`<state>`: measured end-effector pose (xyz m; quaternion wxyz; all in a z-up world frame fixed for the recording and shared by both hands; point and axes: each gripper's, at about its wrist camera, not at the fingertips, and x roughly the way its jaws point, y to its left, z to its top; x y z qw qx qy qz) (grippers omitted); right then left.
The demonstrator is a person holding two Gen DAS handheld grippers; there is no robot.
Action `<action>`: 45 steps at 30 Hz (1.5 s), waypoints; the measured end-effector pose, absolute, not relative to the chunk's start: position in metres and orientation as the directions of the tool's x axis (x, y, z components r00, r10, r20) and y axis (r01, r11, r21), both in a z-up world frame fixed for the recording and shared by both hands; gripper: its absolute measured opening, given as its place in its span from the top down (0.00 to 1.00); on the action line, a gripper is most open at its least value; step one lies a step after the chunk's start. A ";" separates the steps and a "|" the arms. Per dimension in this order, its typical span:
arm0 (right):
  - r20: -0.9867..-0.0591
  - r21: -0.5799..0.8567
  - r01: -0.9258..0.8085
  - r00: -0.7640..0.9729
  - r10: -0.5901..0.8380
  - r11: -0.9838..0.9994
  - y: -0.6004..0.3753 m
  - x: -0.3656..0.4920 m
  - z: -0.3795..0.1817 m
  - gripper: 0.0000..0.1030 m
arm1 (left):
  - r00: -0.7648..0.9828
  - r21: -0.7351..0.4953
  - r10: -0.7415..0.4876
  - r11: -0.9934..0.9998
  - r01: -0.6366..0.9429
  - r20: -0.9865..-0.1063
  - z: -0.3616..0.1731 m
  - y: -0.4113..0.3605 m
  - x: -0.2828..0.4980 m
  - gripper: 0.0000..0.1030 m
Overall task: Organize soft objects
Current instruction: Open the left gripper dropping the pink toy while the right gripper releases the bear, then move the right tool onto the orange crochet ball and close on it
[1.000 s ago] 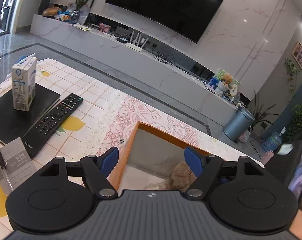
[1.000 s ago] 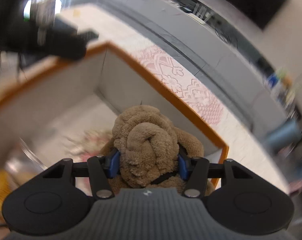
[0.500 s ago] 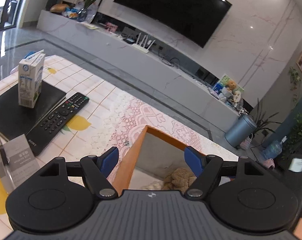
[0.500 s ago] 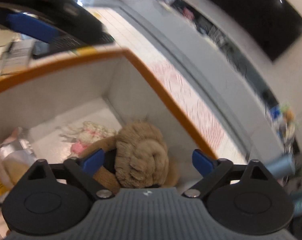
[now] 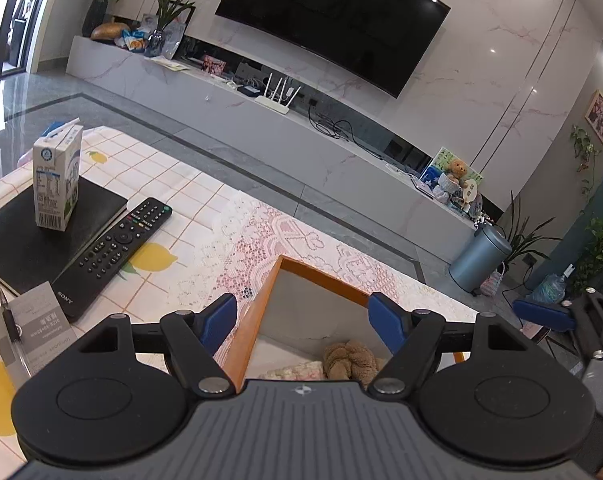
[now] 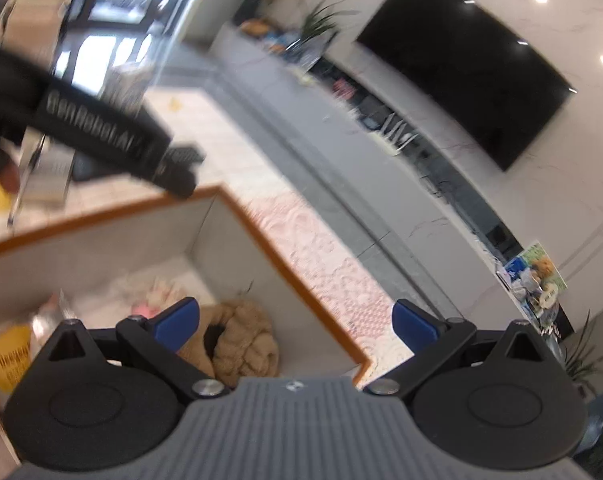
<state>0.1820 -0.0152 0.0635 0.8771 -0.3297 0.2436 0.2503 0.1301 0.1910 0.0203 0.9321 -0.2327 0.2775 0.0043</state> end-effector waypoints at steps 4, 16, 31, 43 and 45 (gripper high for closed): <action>-0.576 -0.371 -0.564 0.763 0.293 0.738 -0.029 0.180 0.075 0.03 | 0.851 -0.426 -0.125 0.896 -0.123 -0.509 0.025 0.186 0.127 0.15; -0.497 -0.285 -0.401 0.838 0.224 0.871 -0.088 0.162 0.125 0.02 | 0.876 -0.385 -0.176 0.923 -0.012 -0.449 0.068 0.153 0.101 0.15; -0.503 -0.168 -0.246 0.854 0.132 0.955 -0.214 0.132 0.162 0.02 | 0.888 -0.147 -0.226 0.972 0.181 -0.401 0.115 0.020 0.046 0.15; -0.650 -0.080 0.049 0.755 -0.089 0.996 -0.357 0.120 0.066 0.03 | 0.733 -0.050 -0.309 0.934 0.352 -0.606 0.061 -0.112 0.058 0.15; -0.692 -0.008 0.003 0.722 -0.007 1.000 -0.368 0.116 0.038 0.05 | 0.727 -0.013 -0.282 0.936 0.352 -0.626 0.050 -0.128 0.063 0.15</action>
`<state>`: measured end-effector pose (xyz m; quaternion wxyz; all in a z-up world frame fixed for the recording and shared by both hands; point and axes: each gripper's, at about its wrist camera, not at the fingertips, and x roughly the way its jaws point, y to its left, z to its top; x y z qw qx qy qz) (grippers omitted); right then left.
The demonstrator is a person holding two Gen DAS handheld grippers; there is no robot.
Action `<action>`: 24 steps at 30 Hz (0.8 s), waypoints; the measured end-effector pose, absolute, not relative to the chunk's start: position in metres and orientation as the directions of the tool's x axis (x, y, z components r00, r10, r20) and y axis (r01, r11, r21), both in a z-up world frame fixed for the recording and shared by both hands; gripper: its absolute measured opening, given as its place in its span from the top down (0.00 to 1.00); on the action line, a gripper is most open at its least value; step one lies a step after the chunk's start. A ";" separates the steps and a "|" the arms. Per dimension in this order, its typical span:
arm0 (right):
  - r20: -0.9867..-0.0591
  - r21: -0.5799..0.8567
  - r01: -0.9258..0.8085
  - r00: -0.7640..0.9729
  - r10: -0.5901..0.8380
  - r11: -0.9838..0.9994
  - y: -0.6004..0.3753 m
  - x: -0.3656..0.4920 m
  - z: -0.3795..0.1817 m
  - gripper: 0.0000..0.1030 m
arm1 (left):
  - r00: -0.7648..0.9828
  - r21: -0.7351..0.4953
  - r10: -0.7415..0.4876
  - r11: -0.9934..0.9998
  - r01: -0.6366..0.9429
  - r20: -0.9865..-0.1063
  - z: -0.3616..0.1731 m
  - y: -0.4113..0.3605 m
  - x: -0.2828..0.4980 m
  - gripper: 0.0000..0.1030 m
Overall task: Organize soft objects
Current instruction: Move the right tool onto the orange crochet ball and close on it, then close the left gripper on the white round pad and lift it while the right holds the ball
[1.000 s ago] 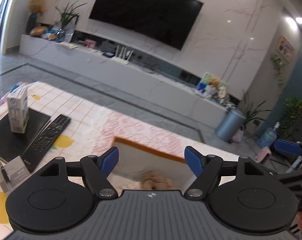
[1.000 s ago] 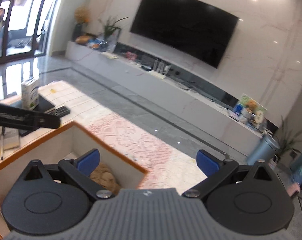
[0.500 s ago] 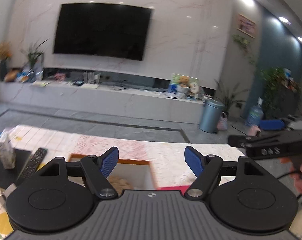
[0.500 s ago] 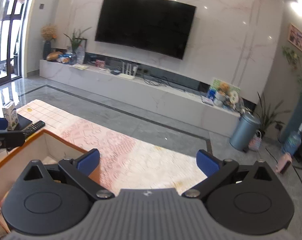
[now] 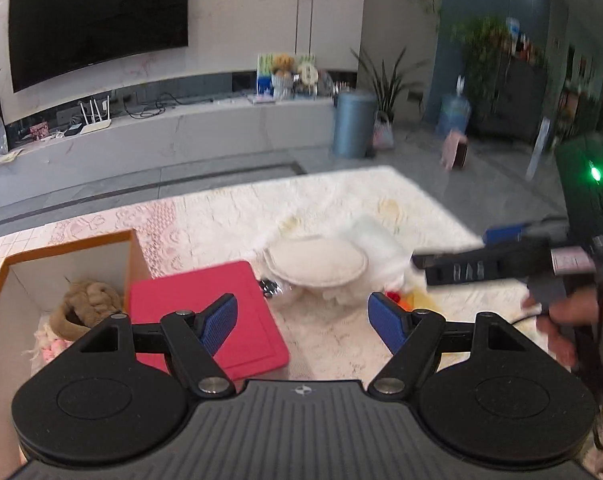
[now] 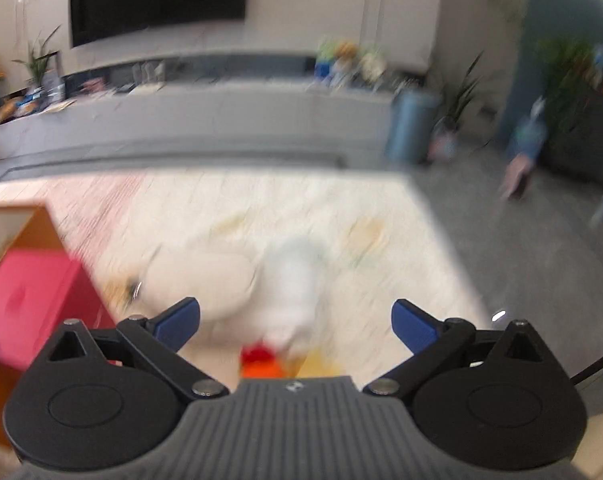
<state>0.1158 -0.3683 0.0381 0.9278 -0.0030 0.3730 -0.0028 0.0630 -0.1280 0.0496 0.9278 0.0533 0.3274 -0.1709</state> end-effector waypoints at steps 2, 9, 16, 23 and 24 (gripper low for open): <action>-0.719 0.067 -0.051 0.689 0.084 0.996 -0.377 0.116 0.015 0.31 | 0.726 0.024 -0.258 0.935 0.353 -0.638 0.038 -0.138 0.065 0.15; -0.803 0.113 -0.052 0.583 0.122 0.992 -0.380 0.148 -0.035 0.44 | 0.722 0.089 -0.202 0.935 0.343 -0.662 0.016 -0.168 0.071 0.15; -0.859 0.124 -0.046 0.495 0.131 0.991 -0.378 0.175 -0.070 0.56 | 0.709 0.108 -0.177 0.935 0.338 -0.683 0.011 -0.187 0.080 0.15; -0.845 0.131 -0.062 0.515 0.144 0.989 -0.383 0.168 -0.064 0.61 | 0.710 0.194 -0.118 0.919 0.343 -0.694 0.010 -0.205 0.094 0.15; -0.838 0.142 -0.052 0.526 0.148 0.988 -0.387 0.163 -0.059 0.61 | 0.702 0.215 -0.100 0.913 0.346 -0.705 0.009 -0.209 0.099 0.15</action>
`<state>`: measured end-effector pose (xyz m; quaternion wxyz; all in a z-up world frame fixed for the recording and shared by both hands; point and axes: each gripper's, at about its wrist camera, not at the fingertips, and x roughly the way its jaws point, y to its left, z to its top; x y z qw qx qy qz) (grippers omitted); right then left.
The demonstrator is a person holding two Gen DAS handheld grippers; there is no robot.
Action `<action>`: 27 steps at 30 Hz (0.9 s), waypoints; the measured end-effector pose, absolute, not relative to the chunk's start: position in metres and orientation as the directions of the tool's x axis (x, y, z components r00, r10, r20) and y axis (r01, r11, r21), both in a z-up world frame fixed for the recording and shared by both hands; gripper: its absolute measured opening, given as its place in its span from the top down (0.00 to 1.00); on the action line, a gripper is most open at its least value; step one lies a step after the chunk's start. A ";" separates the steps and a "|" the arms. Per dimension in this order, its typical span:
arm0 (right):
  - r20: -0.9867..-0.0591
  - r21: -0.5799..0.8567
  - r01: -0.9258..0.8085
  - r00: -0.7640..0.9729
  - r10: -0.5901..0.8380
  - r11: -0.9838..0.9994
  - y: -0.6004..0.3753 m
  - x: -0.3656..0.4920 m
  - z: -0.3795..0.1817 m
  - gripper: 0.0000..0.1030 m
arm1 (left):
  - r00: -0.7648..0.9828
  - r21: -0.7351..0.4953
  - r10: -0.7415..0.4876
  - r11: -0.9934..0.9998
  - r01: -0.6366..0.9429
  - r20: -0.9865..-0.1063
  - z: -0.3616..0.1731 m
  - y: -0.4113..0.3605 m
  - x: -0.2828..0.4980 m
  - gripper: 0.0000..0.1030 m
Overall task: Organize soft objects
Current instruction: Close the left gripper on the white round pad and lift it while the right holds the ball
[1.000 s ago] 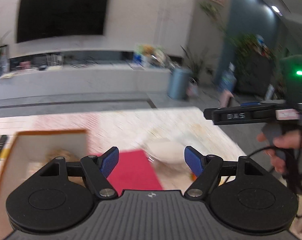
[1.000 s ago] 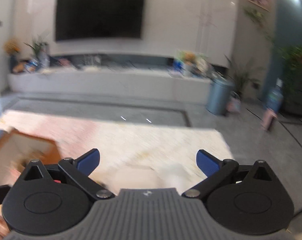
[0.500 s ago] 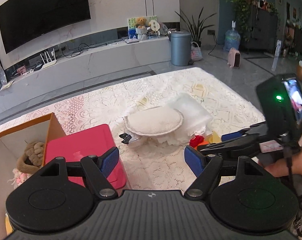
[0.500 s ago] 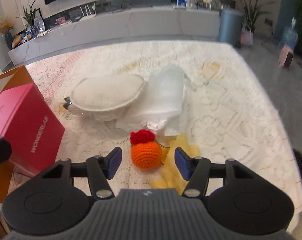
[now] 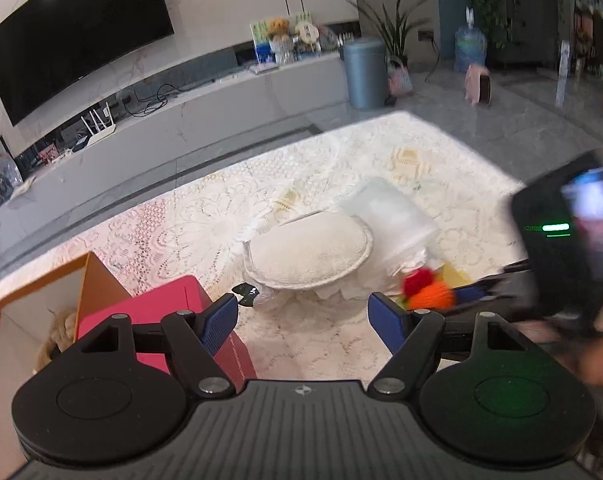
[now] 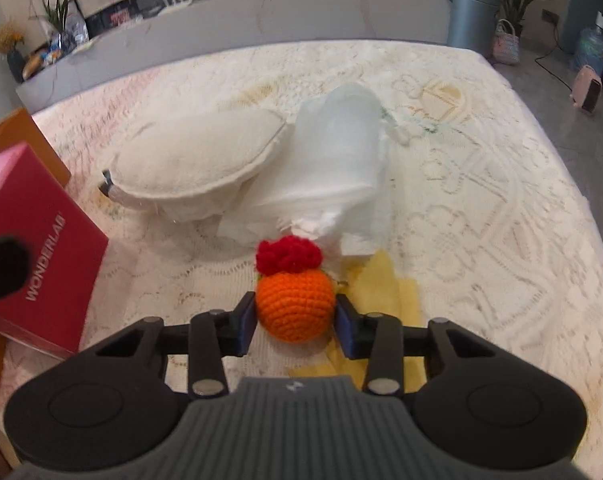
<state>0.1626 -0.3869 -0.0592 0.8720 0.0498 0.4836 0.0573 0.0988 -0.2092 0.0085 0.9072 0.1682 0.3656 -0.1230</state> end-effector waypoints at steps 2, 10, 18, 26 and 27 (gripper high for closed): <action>-0.815 0.173 -0.041 0.555 0.166 0.984 -0.396 0.150 -0.050 0.61 | 0.696 0.257 -0.070 0.899 0.354 -0.714 0.006 -0.219 0.106 0.15; -0.791 0.234 0.044 0.590 0.163 0.971 -0.429 0.130 -0.041 0.61 | 0.655 0.364 -0.025 0.815 0.452 -0.756 -0.014 -0.253 0.124 0.15; -0.765 0.279 0.071 0.620 0.177 0.958 -0.445 0.125 -0.036 0.61 | 0.708 0.540 0.040 0.677 0.500 -0.705 -0.049 -0.283 0.135 0.16; -0.770 0.291 0.096 0.615 0.173 0.952 -0.452 0.125 -0.041 0.61 | 0.701 0.607 0.098 0.593 0.529 -0.706 -0.079 -0.298 0.152 0.16; -0.769 0.293 0.096 0.615 0.175 0.951 -0.452 0.126 -0.041 0.61 | 0.700 0.611 0.105 0.589 0.528 -0.706 -0.082 -0.298 0.155 0.17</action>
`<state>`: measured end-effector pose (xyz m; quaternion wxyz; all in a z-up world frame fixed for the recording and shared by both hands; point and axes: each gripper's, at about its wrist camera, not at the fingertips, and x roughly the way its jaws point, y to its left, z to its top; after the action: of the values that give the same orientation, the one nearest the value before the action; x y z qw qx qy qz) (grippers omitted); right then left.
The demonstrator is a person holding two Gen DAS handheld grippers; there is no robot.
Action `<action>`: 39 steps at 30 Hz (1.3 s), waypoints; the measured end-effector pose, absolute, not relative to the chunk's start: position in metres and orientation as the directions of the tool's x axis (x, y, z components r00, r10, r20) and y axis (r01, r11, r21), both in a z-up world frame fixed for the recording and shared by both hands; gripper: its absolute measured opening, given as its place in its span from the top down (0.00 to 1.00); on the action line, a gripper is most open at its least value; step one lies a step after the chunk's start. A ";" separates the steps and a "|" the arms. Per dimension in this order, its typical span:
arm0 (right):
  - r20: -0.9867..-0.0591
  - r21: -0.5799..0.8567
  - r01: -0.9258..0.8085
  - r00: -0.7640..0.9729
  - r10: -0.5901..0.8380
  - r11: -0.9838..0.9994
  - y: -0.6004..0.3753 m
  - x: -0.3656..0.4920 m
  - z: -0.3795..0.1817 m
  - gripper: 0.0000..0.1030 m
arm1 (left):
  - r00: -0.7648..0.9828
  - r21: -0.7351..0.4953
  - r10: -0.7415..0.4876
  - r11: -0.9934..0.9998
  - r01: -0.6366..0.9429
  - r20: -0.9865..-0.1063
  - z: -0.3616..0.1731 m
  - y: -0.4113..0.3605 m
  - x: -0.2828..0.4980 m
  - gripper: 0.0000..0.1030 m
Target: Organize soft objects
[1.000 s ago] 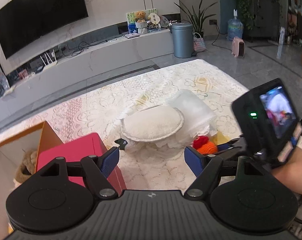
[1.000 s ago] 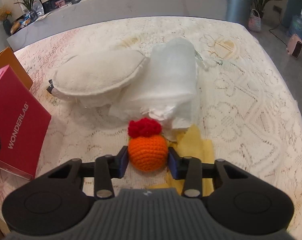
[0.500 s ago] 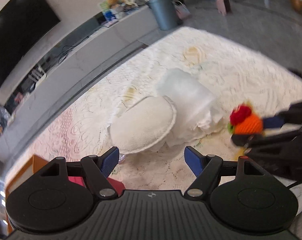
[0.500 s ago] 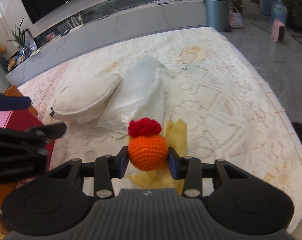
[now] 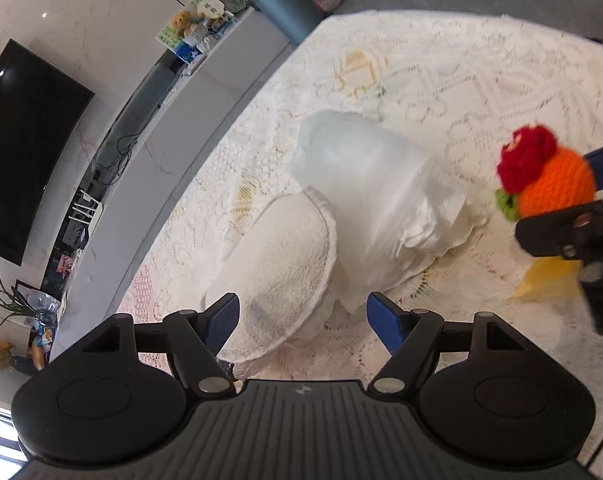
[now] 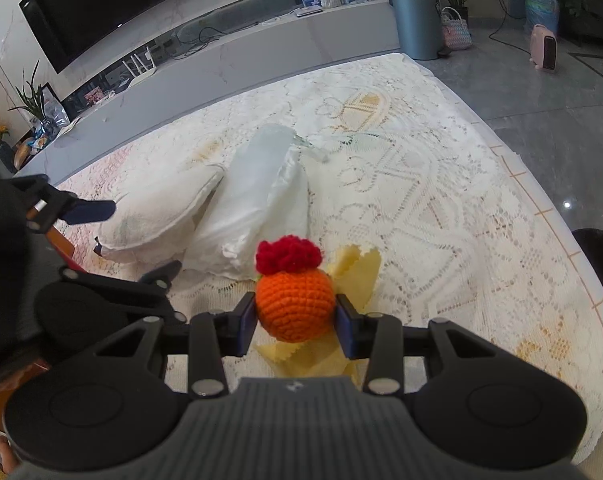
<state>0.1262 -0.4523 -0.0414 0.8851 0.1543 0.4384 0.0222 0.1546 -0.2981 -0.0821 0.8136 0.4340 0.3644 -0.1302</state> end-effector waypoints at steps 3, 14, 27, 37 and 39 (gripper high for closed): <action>-0.772 0.286 0.094 0.612 0.172 0.954 -0.451 0.126 -0.042 0.61 | 0.696 0.616 0.144 0.612 0.496 -0.704 -0.087 -0.295 0.166 0.29; -0.779 0.275 0.097 0.606 0.163 0.957 -0.450 0.127 -0.044 0.61 | 0.723 0.489 0.062 0.776 0.399 -0.689 -0.044 -0.266 0.165 0.84; -0.774 0.262 0.060 0.609 0.173 0.963 -0.443 0.125 -0.042 0.61 | 0.780 0.178 -0.181 0.920 0.350 -0.599 0.046 -0.204 0.125 0.95; -0.777 0.259 0.046 0.604 0.179 0.965 -0.439 0.126 -0.044 0.61 | 0.734 0.085 -0.274 0.908 0.411 -0.621 0.055 -0.188 0.108 0.95; -0.774 0.263 0.047 0.607 0.182 0.963 -0.441 0.126 -0.044 0.61 | 0.754 0.070 -0.285 0.914 0.400 -0.592 0.061 -0.183 0.097 0.95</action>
<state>0.1261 -0.4409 -0.0443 0.8868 0.1297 0.4419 0.0379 0.0973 -0.1833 0.0609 0.9316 0.0963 0.2985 -0.1838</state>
